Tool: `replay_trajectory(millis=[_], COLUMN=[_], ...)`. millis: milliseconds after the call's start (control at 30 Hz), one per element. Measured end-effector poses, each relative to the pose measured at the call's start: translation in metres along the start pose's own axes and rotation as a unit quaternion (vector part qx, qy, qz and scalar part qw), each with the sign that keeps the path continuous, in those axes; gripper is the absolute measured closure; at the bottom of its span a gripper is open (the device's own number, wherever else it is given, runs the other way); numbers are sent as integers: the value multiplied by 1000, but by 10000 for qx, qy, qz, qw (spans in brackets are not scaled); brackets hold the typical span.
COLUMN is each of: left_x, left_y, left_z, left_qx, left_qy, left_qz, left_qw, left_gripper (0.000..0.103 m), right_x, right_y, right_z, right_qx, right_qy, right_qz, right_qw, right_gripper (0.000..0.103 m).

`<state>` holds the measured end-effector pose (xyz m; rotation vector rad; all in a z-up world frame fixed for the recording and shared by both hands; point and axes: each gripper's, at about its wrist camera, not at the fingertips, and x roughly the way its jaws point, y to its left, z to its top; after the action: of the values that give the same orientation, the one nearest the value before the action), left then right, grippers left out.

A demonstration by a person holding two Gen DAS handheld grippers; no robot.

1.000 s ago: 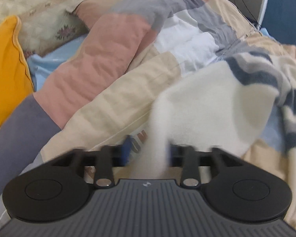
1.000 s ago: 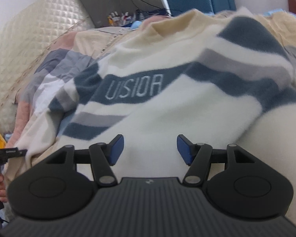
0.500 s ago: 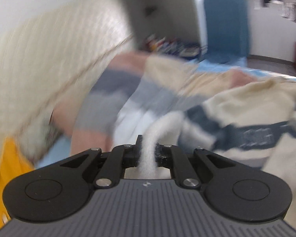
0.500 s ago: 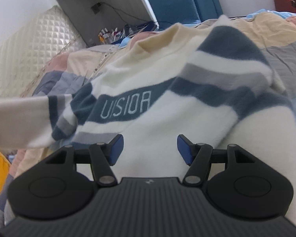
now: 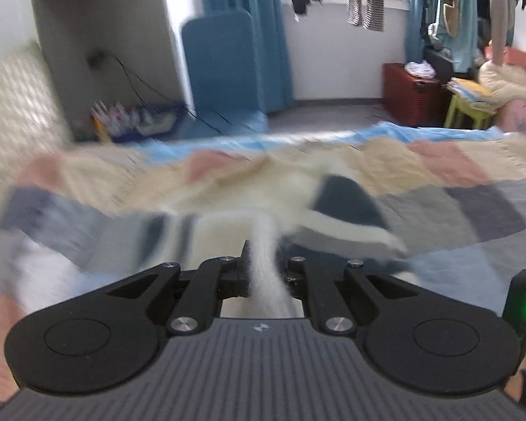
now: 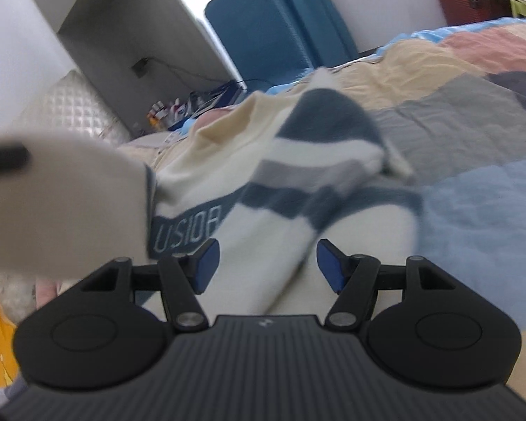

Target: Fold large clothes

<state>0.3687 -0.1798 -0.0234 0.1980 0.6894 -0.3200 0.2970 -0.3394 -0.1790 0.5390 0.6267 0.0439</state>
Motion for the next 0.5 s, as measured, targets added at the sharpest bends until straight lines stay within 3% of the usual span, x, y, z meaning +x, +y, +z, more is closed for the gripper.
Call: replay_trajectory(millis=[233, 300, 333, 367, 500], left_x=[44, 47, 47, 43, 29], left_y=[-20, -11, -5, 2, 34], left_z=[-41, -50, -53, -57, -76], left_qx=[-711, -964, -1103, -1246, -1559], left_qy=[262, 247, 202, 137, -168], left_qz=[-693, -931, -1050, -1159, -1429], left_qw=[9947, 9907, 9881, 9853, 9772], left_gripper=[90, 70, 48, 37, 36], right_x=[-15, -19, -20, -23, -33], right_y=[-15, -15, -15, -16, -17], right_z=[3, 3, 4, 6, 13], right_qx=[371, 380, 402, 430, 616], right_qy=[-156, -203, -240, -274, -406], right_qz=[-8, 28, 48, 51, 261], right_qw=[9992, 9991, 9989, 9987, 9969], right_gripper=[38, 38, 38, 38, 38])
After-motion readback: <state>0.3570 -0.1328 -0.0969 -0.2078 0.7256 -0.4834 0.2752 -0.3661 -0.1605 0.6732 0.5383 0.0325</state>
